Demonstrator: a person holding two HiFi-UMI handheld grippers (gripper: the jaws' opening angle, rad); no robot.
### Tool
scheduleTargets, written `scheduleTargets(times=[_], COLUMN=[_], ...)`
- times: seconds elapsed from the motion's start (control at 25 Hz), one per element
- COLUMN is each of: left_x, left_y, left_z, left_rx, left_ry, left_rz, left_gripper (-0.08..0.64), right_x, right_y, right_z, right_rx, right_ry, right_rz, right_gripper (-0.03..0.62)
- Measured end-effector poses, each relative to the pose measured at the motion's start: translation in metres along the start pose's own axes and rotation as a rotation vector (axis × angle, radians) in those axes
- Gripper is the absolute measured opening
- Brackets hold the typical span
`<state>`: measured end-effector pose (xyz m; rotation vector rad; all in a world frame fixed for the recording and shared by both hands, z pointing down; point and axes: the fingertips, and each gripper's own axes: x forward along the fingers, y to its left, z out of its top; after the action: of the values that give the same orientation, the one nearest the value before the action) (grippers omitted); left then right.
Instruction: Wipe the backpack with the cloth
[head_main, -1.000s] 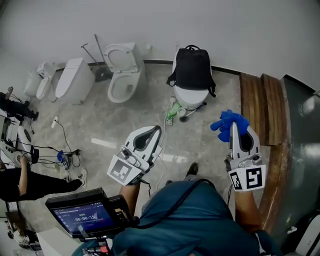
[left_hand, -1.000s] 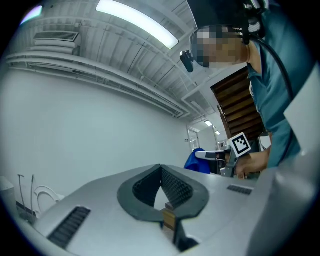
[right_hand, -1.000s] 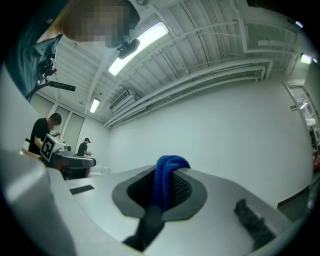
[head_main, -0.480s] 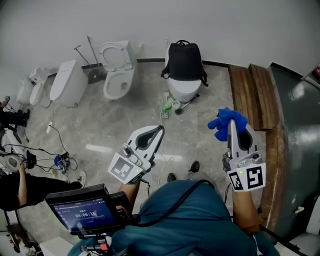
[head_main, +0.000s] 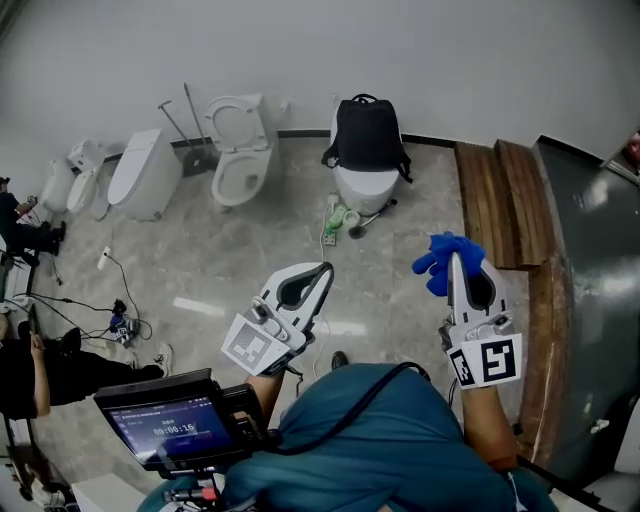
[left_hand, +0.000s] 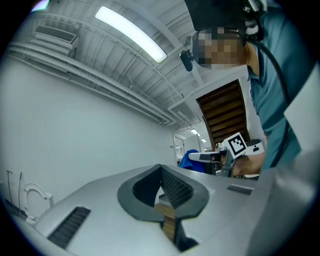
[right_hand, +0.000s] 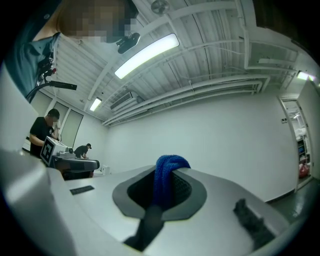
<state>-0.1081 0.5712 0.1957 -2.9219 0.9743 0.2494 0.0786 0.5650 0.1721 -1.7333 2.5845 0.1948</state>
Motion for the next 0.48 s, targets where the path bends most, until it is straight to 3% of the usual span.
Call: scheduleTargets(times=[0.48], left_x=[0.012], left_y=[-0.03], left_z=[0.01], left_rx=[0.016], left_ry=[0.0], left_rz=[-0.013], left_gripper=[0.003], right_x=[-0.03], right_y=[-0.019], right_z=[0.002], right_rx=[0.019], right_ry=[0.013], right_rz=[-0.017], right_gripper=[0.023])
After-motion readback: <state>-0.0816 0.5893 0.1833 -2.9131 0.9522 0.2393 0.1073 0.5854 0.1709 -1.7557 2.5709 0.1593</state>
